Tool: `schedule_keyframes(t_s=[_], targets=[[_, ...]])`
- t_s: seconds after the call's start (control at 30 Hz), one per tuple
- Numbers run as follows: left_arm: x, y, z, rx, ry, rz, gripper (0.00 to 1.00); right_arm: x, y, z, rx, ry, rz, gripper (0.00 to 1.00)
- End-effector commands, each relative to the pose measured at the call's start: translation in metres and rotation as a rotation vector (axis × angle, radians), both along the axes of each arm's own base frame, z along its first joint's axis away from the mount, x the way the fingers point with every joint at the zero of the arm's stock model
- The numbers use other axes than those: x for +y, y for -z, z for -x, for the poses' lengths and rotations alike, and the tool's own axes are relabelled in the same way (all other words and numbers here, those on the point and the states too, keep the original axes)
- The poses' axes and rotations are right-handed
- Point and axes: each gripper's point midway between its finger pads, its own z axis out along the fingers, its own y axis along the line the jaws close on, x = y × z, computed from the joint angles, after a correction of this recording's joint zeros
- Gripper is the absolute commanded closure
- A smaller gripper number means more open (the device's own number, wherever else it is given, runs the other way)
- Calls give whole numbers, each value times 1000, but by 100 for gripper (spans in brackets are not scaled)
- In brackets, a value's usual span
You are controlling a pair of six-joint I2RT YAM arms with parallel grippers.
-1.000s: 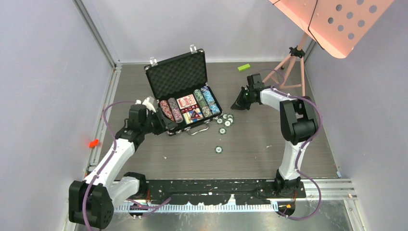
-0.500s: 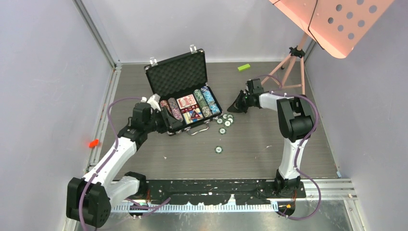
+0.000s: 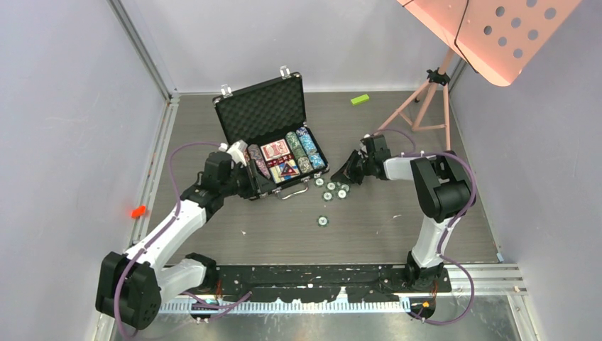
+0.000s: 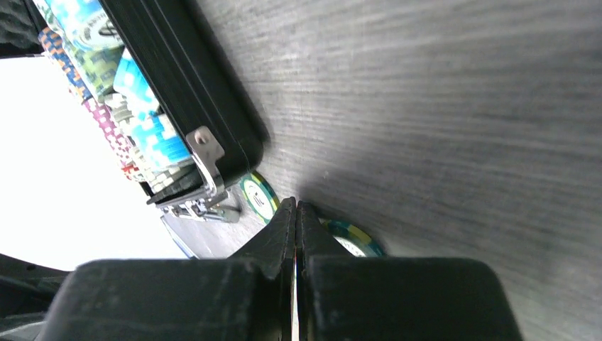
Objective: Pack up texas hold em set
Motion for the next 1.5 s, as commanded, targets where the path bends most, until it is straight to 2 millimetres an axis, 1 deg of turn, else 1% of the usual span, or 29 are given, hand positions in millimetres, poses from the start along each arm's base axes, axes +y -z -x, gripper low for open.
schedule_keyframes(t_s=[0.0,0.03,0.13,0.17,0.2,0.23,0.27,0.3,0.33,0.37,0.4,0.43,0.47,0.5,0.53,0.57,0.6,0.63,0.67,0.73,0.77,0.8,0.83,0.87,0.97,1.03,1.23,1.47], targets=[[-12,-25,-8,-99,55,25,60,-10,13,31,79,-7,72,99],[-14,-25,-7,-103,64,25,60,-12,14,32,74,-10,86,99],[-18,-25,-5,-112,88,17,59,-18,6,32,59,-16,126,99],[-20,-25,-4,-113,98,14,59,-20,6,35,64,-28,143,99],[-21,-25,-3,-114,107,10,59,-22,-1,31,43,-27,156,99],[-23,-25,-3,-116,117,5,59,-24,-2,34,46,-40,175,95],[-25,-25,-2,-119,128,-1,59,-25,-10,30,22,-40,189,93],[-27,-24,-1,-121,136,-8,59,-29,-11,35,33,-57,212,90],[-28,-24,0,-124,142,-15,59,-30,-20,30,5,-56,234,88],[-30,-24,0,-129,147,-20,59,-33,-20,35,16,-73,262,85],[-31,-25,0,-137,152,-24,59,-35,-27,33,-9,-70,292,83],[-32,-25,1,-144,158,-29,59,-39,-32,36,-17,-80,318,79],[-34,-26,1,-152,160,-35,59,-42,-34,35,-36,-82,357,76],[-35,-26,1,-158,164,-40,59,-45,-38,40,-34,-83,379,67],[-36,-27,3,-163,170,-41,59,-50,-39,39,-49,-82,421,62],[-37,-27,3,-167,172,-44,58,-53,-42,43,-48,-83,441,52],[-38,-27,3,-170,175,-49,58,-56,-43,43,-57,-78,475,38],[-39,-27,3,-173,177,-54,58,-59,-46,46,-58,-74,489,31],[-41,-26,4,-174,184,-57,58,-62,-46,47,-61,-62,517,20],[-44,-25,5,-175,198,-63,57,-69,-47,49,-49,-31,559,12],[-46,-25,5,-175,205,-66,57,-76,-44,52,-27,-14,604,10],[-48,-24,5,-174,211,-68,56,-78,-45,51,-19,9,622,7],[-49,-24,6,-175,215,-69,56,-84,-42,55,2,16,675,6],[-50,-24,6,-176,219,-71,56,-85,-43,54,8,40,692,3],[-52,-24,6,-179,221,-76,55,-85,-41,59,23,64,783,1],[-52,-24,6,-181,222,-77,55,-81,-40,60,29,83,800,0],[-53,-24,6,-182,227,-78,55,-61,-38,54,7,132,747,0],[-51,-23,7,-186,230,-90,55,-53,-32,45,4,139,741,1]])
